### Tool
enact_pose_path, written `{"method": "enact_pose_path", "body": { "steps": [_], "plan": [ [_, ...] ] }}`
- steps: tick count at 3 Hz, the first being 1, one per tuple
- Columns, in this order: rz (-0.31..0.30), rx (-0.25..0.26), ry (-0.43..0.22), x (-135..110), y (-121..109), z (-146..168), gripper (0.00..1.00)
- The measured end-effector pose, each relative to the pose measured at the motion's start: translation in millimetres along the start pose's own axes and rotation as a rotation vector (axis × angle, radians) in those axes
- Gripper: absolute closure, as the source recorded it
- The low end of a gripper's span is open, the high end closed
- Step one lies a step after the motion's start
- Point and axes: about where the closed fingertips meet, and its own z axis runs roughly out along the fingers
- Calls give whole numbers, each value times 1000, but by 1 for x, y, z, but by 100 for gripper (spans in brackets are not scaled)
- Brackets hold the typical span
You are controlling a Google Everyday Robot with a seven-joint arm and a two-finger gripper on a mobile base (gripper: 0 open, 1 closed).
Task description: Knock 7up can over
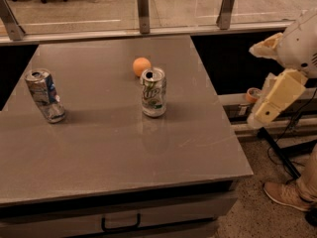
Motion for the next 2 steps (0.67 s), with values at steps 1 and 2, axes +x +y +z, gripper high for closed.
{"method": "enact_pose_path", "body": {
  "steps": [1, 2],
  "plan": [
    [-19, -10, -216, -25, -8, 21, 0],
    [-21, -9, -438, -58, -13, 38, 0]
  ]
}}
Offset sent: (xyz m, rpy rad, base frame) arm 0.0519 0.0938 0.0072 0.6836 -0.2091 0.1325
